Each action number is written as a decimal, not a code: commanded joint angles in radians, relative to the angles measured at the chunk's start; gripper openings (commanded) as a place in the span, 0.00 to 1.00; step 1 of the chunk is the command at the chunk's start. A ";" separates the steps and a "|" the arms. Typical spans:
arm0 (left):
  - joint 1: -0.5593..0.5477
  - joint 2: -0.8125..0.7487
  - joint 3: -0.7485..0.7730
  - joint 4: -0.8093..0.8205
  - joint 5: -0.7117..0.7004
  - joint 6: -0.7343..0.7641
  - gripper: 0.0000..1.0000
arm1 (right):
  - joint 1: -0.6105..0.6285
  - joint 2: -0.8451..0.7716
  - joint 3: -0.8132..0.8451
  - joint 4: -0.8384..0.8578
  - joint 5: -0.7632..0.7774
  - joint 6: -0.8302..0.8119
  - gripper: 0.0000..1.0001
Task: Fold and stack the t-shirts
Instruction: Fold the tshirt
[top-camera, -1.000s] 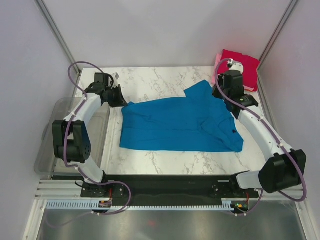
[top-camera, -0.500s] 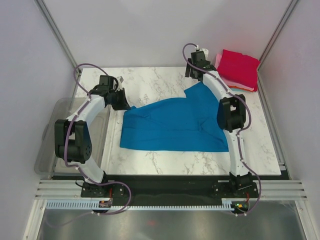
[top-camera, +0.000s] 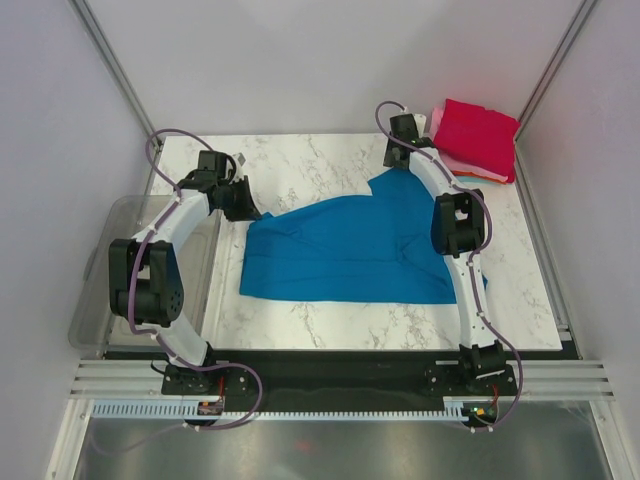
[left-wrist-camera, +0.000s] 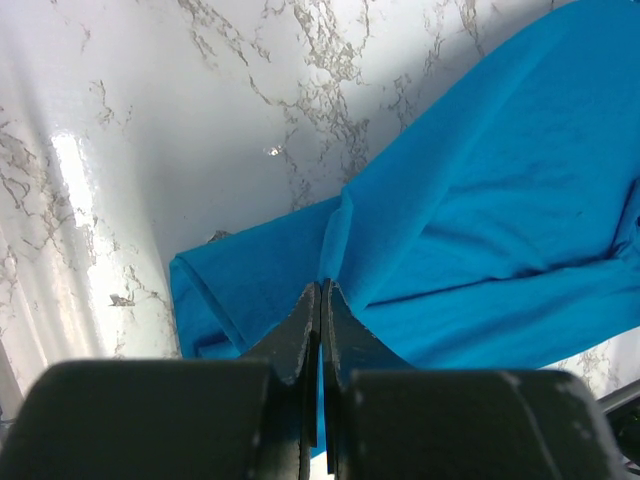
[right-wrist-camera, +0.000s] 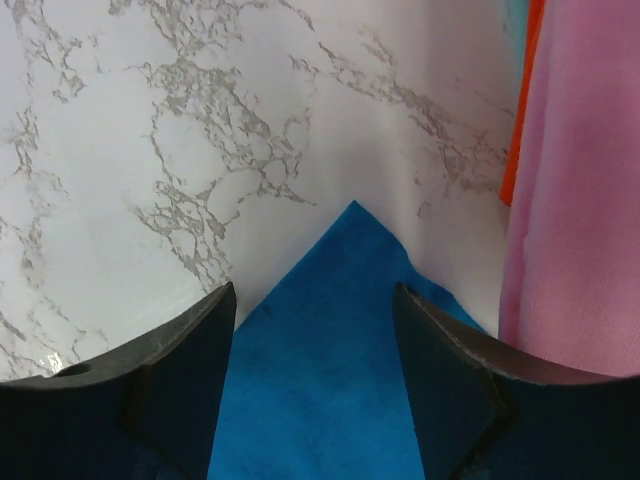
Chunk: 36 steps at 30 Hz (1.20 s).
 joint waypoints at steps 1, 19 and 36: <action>0.001 -0.042 0.007 0.002 0.023 -0.032 0.02 | -0.006 0.033 0.029 -0.035 -0.002 0.032 0.70; 0.001 -0.042 0.011 0.004 0.013 -0.030 0.02 | -0.007 -0.057 -0.061 -0.027 -0.035 0.023 0.00; 0.000 -0.100 0.005 0.002 -0.025 -0.027 0.02 | 0.016 -0.793 -0.821 0.172 -0.098 0.000 0.00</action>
